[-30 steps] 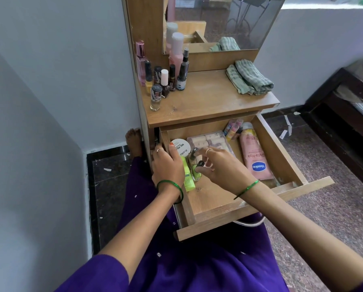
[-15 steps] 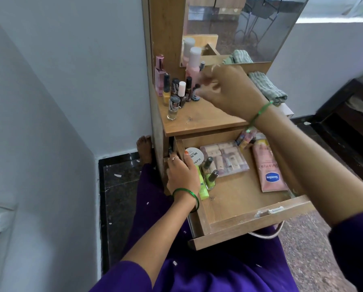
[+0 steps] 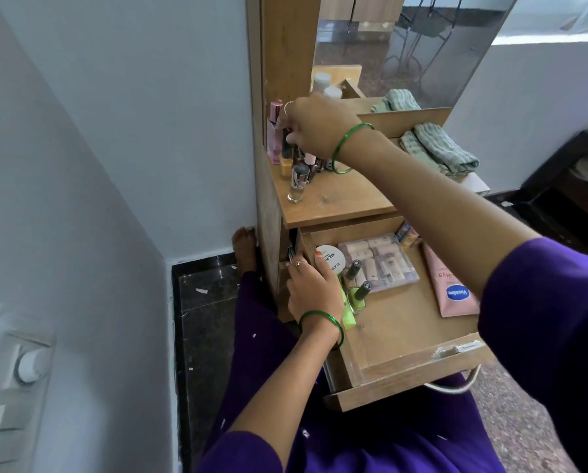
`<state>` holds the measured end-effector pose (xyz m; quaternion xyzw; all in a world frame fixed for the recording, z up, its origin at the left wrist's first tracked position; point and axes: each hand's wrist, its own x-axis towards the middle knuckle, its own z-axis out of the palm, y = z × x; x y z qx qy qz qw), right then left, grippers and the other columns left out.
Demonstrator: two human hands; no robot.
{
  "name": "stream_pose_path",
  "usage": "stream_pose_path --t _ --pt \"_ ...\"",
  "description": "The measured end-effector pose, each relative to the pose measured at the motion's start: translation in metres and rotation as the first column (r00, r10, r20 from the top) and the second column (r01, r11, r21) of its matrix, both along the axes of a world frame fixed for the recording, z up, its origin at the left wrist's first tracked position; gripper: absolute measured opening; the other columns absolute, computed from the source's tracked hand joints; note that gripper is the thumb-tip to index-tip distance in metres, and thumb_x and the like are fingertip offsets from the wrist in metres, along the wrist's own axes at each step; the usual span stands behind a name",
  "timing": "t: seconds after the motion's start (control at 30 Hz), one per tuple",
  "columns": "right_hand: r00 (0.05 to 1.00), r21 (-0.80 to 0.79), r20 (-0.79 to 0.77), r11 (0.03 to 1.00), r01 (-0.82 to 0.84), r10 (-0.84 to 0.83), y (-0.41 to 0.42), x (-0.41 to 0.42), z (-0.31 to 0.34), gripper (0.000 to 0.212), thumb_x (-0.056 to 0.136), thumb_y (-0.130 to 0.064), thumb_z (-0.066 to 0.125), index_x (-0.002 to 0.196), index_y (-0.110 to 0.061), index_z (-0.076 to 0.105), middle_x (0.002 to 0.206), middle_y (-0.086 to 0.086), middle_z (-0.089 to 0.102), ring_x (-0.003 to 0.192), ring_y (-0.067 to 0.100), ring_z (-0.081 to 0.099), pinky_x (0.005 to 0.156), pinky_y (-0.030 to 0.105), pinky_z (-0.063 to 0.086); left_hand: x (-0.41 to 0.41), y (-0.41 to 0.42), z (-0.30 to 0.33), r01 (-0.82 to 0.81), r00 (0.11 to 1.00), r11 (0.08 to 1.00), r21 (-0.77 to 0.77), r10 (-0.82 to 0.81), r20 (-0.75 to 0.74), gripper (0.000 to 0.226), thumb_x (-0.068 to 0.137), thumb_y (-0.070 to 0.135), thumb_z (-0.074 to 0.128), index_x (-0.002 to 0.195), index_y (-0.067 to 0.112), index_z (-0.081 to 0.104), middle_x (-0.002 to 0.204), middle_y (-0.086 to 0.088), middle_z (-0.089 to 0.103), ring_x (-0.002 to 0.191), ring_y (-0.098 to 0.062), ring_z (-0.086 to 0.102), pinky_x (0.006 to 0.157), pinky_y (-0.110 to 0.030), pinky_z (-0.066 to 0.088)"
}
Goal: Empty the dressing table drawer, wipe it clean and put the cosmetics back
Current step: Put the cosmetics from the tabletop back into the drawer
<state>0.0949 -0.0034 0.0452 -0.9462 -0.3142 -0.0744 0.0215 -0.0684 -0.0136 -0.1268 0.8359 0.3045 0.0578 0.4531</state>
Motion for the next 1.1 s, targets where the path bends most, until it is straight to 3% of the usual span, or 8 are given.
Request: stream_pose_path --t 0.37,0.47,0.6,0.73,0.83,1.0,1.1 --pt "1.0 0.075 0.022 0.997 0.012 -0.013 0.002 -0.007 0.002 0.023 0.084 -0.013 0.059 0.107 -0.013 0.062 0.11 0.012 0.061 0.103 0.033 0.058 0.072 0.032 0.039 -0.002 0.001 0.002 0.008 1.0 1.0 0.008 -0.008 0.0 0.045 0.099 0.043 0.028 0.125 0.012 0.048 0.122 -0.005 0.056 0.105 -0.023 0.057 0.074 -0.036 0.047" --pt "1.0 0.206 0.015 0.978 -0.003 0.0 -0.008 -0.017 0.013 0.018 0.082 -0.012 0.059 0.099 -0.015 0.065 0.102 0.007 0.064 0.101 0.027 0.058 0.072 0.028 0.039 -0.002 0.001 0.003 0.002 1.0 1.0 0.011 -0.002 0.014 0.045 0.099 0.043 0.028 0.123 0.011 0.048 0.121 -0.005 0.056 0.105 -0.024 0.057 0.075 -0.038 0.049" --pt "0.998 0.419 -0.001 0.907 -0.053 0.059 -0.034 -0.036 0.025 0.019 0.078 -0.015 0.06 0.094 -0.021 0.067 0.09 -0.004 0.068 0.086 0.014 0.062 0.078 0.034 0.052 -0.001 0.002 0.001 -0.008 1.0 1.0 0.004 0.008 0.01 0.044 0.099 0.042 0.029 0.124 0.012 0.048 0.124 -0.005 0.056 0.107 -0.026 0.056 0.077 -0.039 0.045" --pt "0.996 0.482 0.072 0.872 -0.085 0.058 -0.077 -0.07 0.033 0.017 0.083 -0.018 0.063 0.1 -0.018 0.068 0.091 -0.015 0.063 0.081 0.002 0.058 0.078 0.011 0.044 0.0 0.001 0.0 -0.014 1.0 1.0 0.003 0.014 0.014 0.045 0.099 0.041 0.029 0.127 0.011 0.047 0.127 -0.007 0.054 0.111 -0.028 0.053 0.077 -0.038 0.042" --pt "0.999 0.529 0.009 0.847 -0.049 0.052 -0.111 -0.099 0.028 0.015 0.084 -0.015 0.064 0.099 -0.016 0.069 0.09 -0.013 0.063 0.083 0.003 0.059 0.08 0.012 0.046 0.001 0.001 -0.001 -0.023 0.999 1.0 -0.006 0.023 0.032 0.043 0.099 0.04 0.03 0.125 0.011 0.049 0.125 -0.007 0.055 0.111 -0.028 0.054 0.074 -0.035 0.037" --pt "0.982 0.421 -0.187 0.903 0.087 -0.008 -0.16 -0.143 0.003 0.017 0.084 -0.013 0.066 0.099 -0.02 0.069 0.094 -0.01 0.07 0.084 0.005 0.064 0.082 0.012 0.046 0.001 0.001 -0.004 -0.029 0.997 0.999 -0.03 0.031 0.069 0.039 0.099 0.04 0.032 0.119 0.012 0.051 0.12 -0.007 0.057 0.107 -0.028 0.056 0.073 -0.032 0.037" --pt "0.974 0.343 -0.228 0.935 0.091 -0.011 -0.176 -0.162 -0.022 0.016 0.083 -0.014 0.068 0.098 -0.018 0.07 0.091 -0.005 0.07 0.08 0.008 0.065 0.082 0.024 0.05 0.003 0.0 -0.005 -0.026 0.997 0.999 -0.031 0.028 0.075 0.039 0.1 0.04 0.031 0.117 0.011 0.051 0.117 -0.008 0.058 0.105 -0.029 0.057 0.072 -0.033 0.038"
